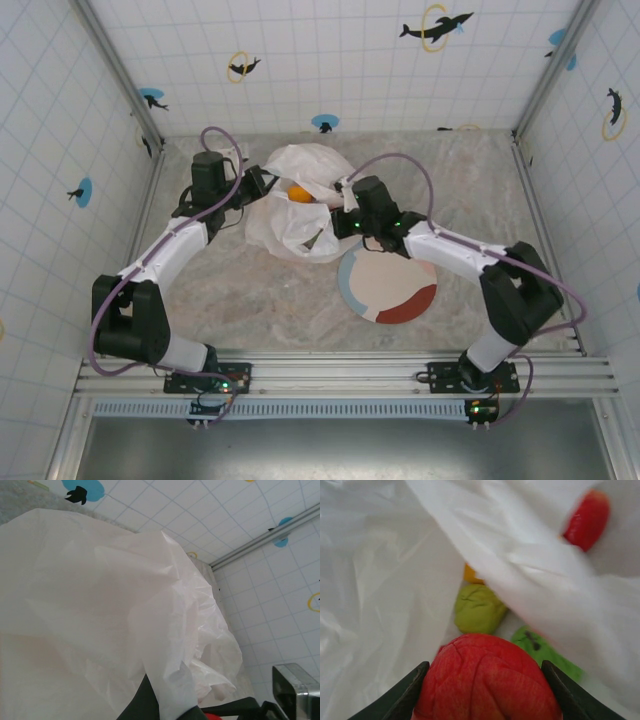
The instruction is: Place the fruits into the plastic bag
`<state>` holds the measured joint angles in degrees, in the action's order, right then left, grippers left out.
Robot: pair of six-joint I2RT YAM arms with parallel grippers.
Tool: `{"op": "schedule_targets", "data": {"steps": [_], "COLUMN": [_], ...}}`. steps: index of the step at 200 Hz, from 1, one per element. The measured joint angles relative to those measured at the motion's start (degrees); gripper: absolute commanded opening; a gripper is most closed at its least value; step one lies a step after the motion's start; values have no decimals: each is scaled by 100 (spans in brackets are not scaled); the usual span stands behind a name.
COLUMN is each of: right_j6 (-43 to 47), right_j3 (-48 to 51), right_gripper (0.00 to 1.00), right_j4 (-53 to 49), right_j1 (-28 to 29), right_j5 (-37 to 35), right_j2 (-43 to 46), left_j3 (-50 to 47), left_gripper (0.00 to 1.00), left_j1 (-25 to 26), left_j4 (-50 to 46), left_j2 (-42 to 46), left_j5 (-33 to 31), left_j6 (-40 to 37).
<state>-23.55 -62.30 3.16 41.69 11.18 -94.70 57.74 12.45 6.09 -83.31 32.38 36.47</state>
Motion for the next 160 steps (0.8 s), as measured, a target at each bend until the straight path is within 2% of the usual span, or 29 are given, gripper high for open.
{"op": "schedule_targets", "data": {"steps": [79,160], "right_j6": [-295,-553], "right_j3": [-1117,-1663], "right_gripper": [50,51], "right_j4": [297,437], "right_j1": [184,245], "right_j5": [380,413], "right_j2": [-1303,-1921], "left_j3": [-4,-245], "left_gripper": [0,0], "left_j1": [0,-2], "left_j4": [160,643], "left_j2": [7,350], "left_j5": [275,437], "left_j6": [179,474]}}
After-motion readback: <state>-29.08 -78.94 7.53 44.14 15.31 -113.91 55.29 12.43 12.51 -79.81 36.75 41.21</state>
